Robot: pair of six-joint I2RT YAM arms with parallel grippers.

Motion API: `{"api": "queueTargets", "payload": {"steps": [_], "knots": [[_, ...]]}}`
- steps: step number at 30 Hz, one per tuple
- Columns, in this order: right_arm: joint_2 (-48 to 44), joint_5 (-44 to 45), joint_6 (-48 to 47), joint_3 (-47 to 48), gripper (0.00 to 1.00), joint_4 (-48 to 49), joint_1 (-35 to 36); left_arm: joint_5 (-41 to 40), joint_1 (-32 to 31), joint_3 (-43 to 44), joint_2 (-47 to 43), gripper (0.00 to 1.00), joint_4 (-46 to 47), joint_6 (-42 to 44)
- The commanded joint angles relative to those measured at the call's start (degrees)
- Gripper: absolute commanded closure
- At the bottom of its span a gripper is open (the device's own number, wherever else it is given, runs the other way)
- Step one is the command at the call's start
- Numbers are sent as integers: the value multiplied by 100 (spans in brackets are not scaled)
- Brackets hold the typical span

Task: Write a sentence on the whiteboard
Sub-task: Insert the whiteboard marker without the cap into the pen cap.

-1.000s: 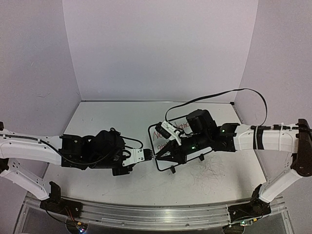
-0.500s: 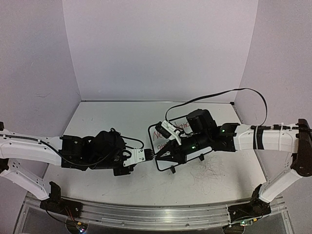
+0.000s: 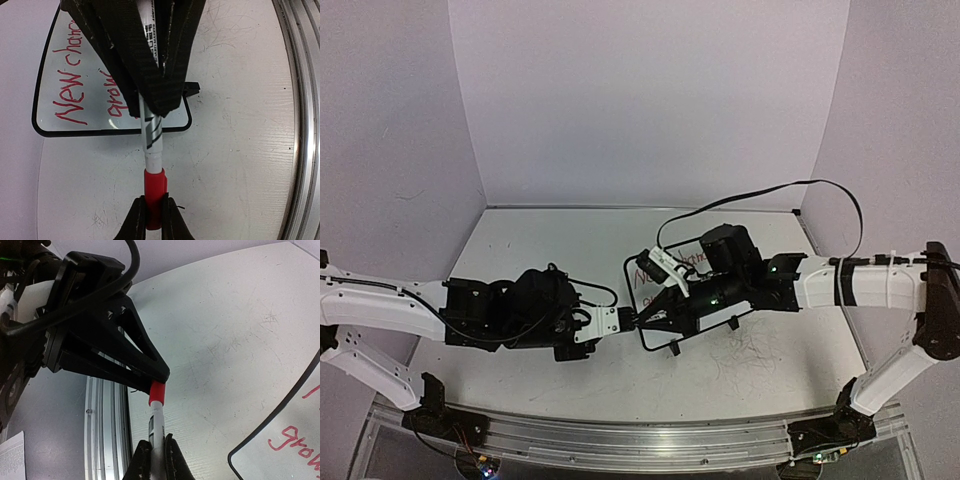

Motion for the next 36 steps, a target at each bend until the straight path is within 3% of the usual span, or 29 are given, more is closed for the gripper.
{"api": "queueTargets", "payload": {"steps": [1, 23, 31, 36], "knots": [[61, -238, 88, 70, 100, 340, 16, -13, -53, 336, -68, 100, 511, 85], [200, -331, 748, -132, 100, 731, 21, -96, -252, 564, 70, 100, 1072, 7], [363, -881, 1167, -116, 100, 924, 21, -115, -366, 604, 134, 100, 1298, 12], [518, -1337, 2011, -151, 100, 1436, 20, -446, -469, 625, 281, 100, 1469, 54]]}}
